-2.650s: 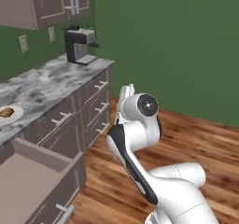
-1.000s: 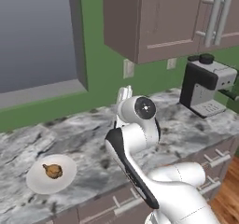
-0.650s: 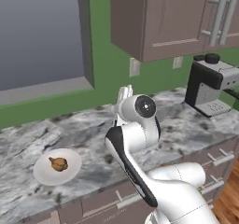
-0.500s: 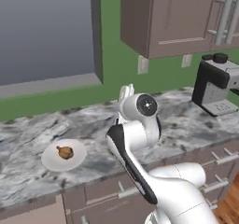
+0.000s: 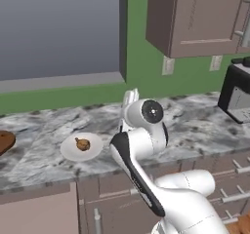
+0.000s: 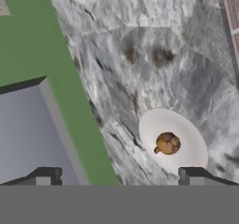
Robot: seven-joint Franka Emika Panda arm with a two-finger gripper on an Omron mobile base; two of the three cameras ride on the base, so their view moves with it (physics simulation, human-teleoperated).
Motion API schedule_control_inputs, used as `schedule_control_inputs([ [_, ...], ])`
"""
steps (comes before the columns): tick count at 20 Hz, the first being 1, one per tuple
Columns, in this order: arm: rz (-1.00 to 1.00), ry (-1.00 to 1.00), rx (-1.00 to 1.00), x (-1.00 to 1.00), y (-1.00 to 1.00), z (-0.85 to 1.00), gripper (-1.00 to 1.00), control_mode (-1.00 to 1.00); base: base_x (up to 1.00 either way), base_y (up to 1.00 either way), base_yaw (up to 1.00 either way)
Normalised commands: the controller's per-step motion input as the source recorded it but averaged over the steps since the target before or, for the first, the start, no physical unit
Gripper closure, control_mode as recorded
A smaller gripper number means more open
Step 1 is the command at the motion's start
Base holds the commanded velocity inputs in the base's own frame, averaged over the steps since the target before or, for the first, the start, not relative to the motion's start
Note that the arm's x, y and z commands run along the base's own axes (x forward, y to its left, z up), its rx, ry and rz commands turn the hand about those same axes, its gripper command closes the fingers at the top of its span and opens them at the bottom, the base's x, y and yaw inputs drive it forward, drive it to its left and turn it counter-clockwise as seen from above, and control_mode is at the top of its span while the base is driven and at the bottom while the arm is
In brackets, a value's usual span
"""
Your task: Pick up the knife from the drawer and place it on the cutting board. Then place the meat from the plate to the cutting board.
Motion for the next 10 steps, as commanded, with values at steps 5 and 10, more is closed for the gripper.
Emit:
schedule_control_inputs([
  [5, 0.0, 0.0, 0.0, 0.0, 0.0, 0.0, -1.0, 1.0, 0.37, 0.38, 0.0],
  [10, 0.0, 0.0, 0.0, 0.0, 0.0, 0.0, -1.0, 1.0, 0.76, 0.96, 0.0],
])
